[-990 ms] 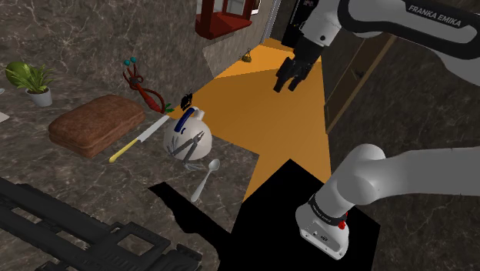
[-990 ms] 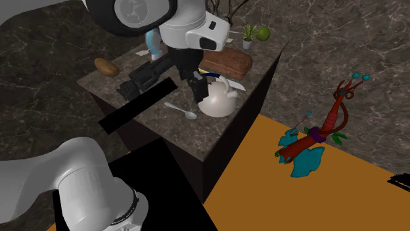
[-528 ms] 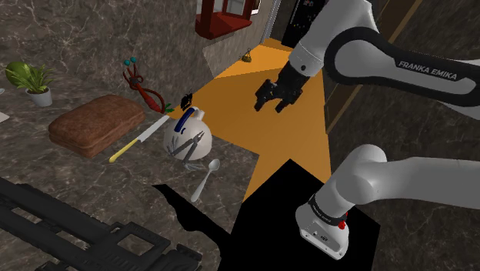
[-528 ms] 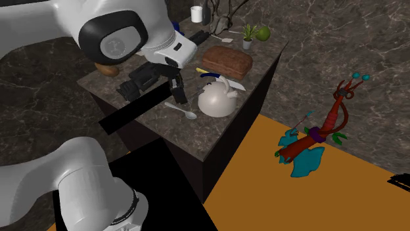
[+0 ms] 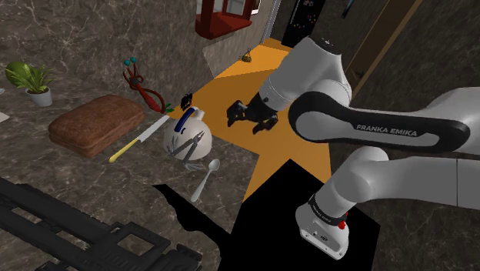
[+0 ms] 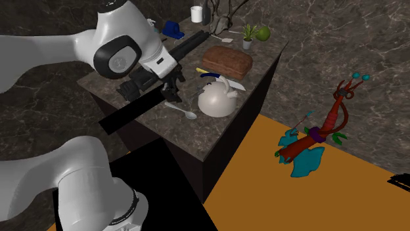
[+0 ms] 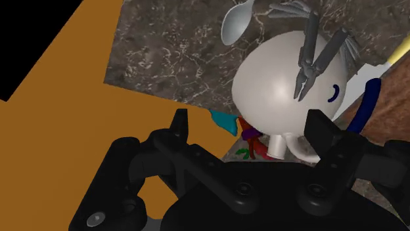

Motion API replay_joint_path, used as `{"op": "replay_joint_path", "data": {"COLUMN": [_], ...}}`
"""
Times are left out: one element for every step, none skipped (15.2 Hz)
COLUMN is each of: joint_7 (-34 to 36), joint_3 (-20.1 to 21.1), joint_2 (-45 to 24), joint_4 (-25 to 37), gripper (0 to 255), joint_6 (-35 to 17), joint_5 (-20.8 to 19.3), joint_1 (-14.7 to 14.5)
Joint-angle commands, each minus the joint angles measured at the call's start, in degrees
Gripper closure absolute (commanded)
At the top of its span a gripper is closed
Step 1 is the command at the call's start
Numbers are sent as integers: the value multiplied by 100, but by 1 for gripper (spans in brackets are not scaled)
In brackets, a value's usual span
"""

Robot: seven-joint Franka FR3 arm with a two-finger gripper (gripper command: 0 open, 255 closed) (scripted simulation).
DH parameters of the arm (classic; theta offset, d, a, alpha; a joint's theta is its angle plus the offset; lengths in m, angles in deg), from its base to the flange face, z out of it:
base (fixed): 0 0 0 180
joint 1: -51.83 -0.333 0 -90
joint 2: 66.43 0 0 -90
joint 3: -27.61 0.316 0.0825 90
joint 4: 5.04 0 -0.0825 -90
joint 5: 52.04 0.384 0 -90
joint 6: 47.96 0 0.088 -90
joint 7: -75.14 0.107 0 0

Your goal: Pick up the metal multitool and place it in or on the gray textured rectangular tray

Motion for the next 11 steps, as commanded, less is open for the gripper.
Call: {"op": "replay_joint_path", "data": {"joint_7": [801,1171,1549,1933,2318,2703,3075,3444,3796,4131,4442], "joint_3": [690,1044,1411,1788,2182,2586,3005,3425,3846,4256,4649], "joint_2": [-255,-391,-525,-653,-766,-862,-926,-965,-969,-938,-869], "joint_4": [41,103,185,287,406,542,695,864,1047,1244,1455], "gripper": [0,0,0,0,0,0,0,0,0,0,0], "joint_6": [-499,-712,-910,-1093,-1255,-1397,-1513,-1606,-1673,-1715,-1732], "joint_5": [105,124,121,97,60,10,-34,-85,-123,-147,-148], "joint_1": [292,504,750,1031,1349,1699,2085,2491,2913,3342,3768]}}
